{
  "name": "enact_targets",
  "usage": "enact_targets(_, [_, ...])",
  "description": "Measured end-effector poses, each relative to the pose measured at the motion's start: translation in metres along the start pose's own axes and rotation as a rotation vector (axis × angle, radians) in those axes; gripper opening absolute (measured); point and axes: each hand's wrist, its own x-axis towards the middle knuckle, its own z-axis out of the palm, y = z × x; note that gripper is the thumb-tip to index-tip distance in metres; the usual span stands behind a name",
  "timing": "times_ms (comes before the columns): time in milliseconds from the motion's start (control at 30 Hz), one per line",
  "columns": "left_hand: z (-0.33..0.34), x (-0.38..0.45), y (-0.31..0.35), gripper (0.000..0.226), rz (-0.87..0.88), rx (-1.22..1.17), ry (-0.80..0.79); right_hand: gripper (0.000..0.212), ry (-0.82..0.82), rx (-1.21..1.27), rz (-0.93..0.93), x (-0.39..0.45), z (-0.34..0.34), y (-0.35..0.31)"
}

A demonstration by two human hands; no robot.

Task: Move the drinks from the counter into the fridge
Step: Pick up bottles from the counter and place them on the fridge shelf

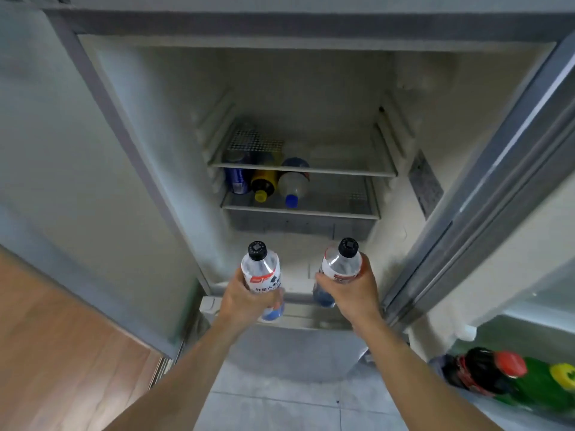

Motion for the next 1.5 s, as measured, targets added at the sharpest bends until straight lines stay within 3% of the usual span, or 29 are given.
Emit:
enact_targets(67, [-0.002,0.019,0.002,0.054,0.001,0.007,0.021,0.066,0.014,-0.006,0.01,0.014,0.007,0.001])
enact_targets(200, [-0.004,0.045,0.009,0.015,0.068,0.045,-0.031,0.062,0.019,0.026,0.062,0.035,0.022,0.004])
enact_targets(367, [-0.012,0.08,0.01,0.027,0.063,0.058,-0.029,0.072,-0.036,0.009,0.067,0.059,0.044,0.003])
enact_targets(500, [-0.016,0.105,0.0,0.048,-0.113,0.067,0.076,0.071,-0.008,-0.011,0.079,0.072,0.056,0.001])
enact_targets(833, [-0.01,0.144,-0.005,0.064,-0.13,0.094,-0.067,0.073,0.067,0.009,0.248,0.086,0.059,0.003])
enact_targets(967, [-0.016,0.147,0.01,0.048,-0.075,0.081,-0.169,0.084,0.016,-0.089,0.177,0.089,0.047,-0.014])
enact_targets(1033, [-0.022,0.148,0.029,0.064,-0.039,0.109,-0.189,0.078,0.0,-0.194,0.103,0.095,0.041,-0.031])
enact_targets(1100, [-0.028,0.15,0.048,0.087,0.066,0.206,-0.225,0.061,-0.042,-0.434,0.035,0.103,0.036,-0.049])
enact_targets(1167, [-0.035,0.149,0.065,0.095,0.118,0.37,-0.287,0.045,-0.135,-0.727,0.008,0.11,0.032,-0.066])
enact_targets(1367, [-0.038,0.135,0.104,0.043,0.225,1.139,-0.355,0.041,-0.33,-1.228,0.011,0.11,0.04,-0.092])
enact_targets(1500, [-0.041,0.125,0.115,0.046,0.154,1.385,-0.424,0.04,-0.467,-1.454,0.044,0.103,0.043,-0.086])
